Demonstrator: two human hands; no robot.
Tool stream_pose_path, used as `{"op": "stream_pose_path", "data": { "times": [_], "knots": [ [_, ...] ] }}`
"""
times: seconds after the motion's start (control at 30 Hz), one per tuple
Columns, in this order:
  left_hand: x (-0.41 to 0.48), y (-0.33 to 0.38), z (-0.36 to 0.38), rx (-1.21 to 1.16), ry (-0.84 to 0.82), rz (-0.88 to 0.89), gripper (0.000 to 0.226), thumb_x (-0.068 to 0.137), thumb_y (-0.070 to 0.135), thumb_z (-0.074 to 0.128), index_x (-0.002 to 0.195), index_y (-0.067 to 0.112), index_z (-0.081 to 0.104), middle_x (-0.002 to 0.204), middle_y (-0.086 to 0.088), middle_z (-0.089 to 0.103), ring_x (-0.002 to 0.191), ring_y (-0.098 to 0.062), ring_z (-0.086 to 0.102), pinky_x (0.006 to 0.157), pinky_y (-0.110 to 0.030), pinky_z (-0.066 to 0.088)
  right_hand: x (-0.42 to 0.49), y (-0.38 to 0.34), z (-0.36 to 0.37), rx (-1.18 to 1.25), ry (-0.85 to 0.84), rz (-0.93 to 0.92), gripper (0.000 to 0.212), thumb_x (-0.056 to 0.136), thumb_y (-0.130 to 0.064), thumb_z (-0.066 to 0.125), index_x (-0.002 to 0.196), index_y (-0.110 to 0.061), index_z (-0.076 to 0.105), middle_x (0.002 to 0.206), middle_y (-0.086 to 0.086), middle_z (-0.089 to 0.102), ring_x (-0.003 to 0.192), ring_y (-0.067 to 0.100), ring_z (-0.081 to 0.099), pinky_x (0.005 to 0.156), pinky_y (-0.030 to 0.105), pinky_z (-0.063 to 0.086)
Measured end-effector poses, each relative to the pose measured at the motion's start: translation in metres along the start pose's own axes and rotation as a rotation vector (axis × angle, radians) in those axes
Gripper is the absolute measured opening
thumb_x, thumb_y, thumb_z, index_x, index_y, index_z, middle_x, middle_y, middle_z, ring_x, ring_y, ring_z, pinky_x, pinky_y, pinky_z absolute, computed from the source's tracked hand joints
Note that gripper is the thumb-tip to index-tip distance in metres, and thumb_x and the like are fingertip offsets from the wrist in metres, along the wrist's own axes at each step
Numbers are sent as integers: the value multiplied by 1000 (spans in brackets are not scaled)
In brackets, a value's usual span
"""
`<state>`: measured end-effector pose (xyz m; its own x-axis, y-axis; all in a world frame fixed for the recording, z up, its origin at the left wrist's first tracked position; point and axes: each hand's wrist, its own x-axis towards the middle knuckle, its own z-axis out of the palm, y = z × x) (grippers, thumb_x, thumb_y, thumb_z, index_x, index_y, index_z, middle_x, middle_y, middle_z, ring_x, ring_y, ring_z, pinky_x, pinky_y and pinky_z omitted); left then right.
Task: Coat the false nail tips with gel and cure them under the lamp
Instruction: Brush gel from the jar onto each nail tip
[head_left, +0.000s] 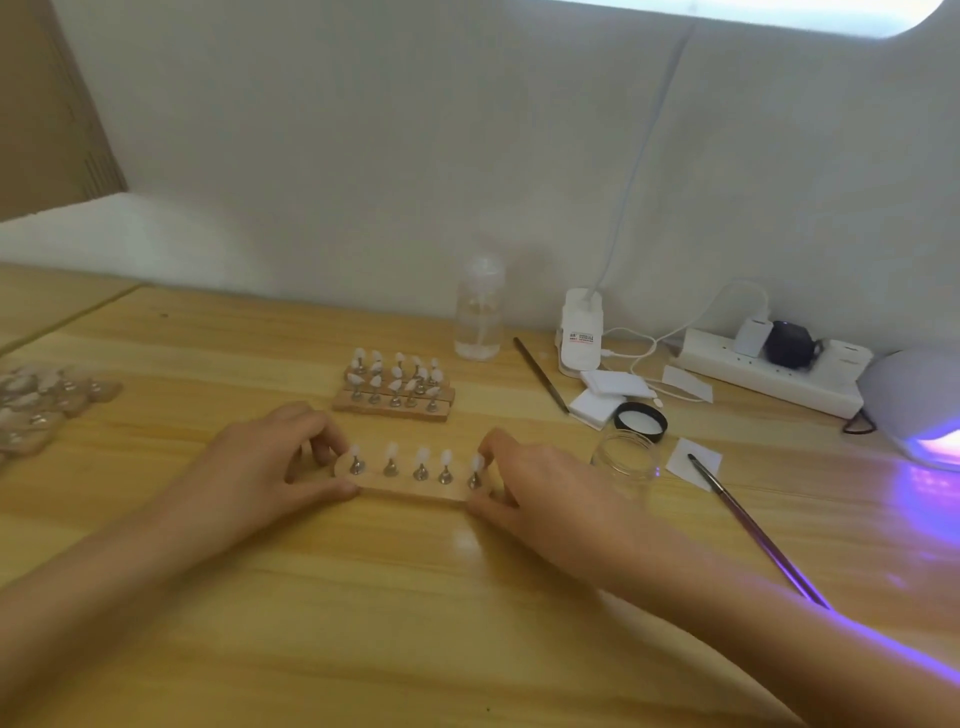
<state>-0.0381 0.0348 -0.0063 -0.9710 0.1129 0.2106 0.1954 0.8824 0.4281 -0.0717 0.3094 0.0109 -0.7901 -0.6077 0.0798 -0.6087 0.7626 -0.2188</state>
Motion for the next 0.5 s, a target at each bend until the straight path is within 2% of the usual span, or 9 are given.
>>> {"op": "stream_pose_path", "data": {
  "times": [0.13,0.17,0.3,0.4,0.47,0.5],
  "knots": [
    [-21,39,11,2,-131,193,34,70,67,65,91,43,55,100,27,51,81,-3,52,68,-18,43,-71,19,-9,-13,-72,54,23,98,-54,43,113,-39,33,72,-12,53,70,6,54,63,27,49],
    [-22,51,15,8,-159,227,35,71,70,62,92,45,53,101,28,50,84,0,52,69,-15,42,-86,26,-13,-33,-77,81,24,97,-57,41,112,-43,29,72,-13,51,69,4,53,63,24,46],
    [-11,93,37,36,-201,326,36,72,76,52,91,46,46,100,28,46,88,12,45,69,-6,34,-122,56,-26,-129,-44,150,32,93,-62,35,120,-46,26,69,-14,47,61,-1,45,63,20,42],
    [3,116,52,46,-194,367,39,72,79,46,91,46,43,101,28,44,92,13,42,71,-5,29,-138,87,-37,-112,19,85,37,89,-71,33,122,-54,27,75,-19,51,66,-7,48,59,16,37],
    [10,123,59,47,-194,387,42,70,83,43,91,46,42,102,28,44,93,11,43,70,-7,29,-139,109,-48,-32,54,20,25,95,-63,38,119,-56,39,84,-26,54,72,-4,53,62,15,40],
    [12,124,61,40,-200,389,44,68,84,43,91,47,42,103,29,44,93,11,43,68,-8,30,-141,122,-54,-27,110,-8,19,98,-47,52,116,-52,49,85,-27,54,70,0,54,63,18,44]
  ]
}}
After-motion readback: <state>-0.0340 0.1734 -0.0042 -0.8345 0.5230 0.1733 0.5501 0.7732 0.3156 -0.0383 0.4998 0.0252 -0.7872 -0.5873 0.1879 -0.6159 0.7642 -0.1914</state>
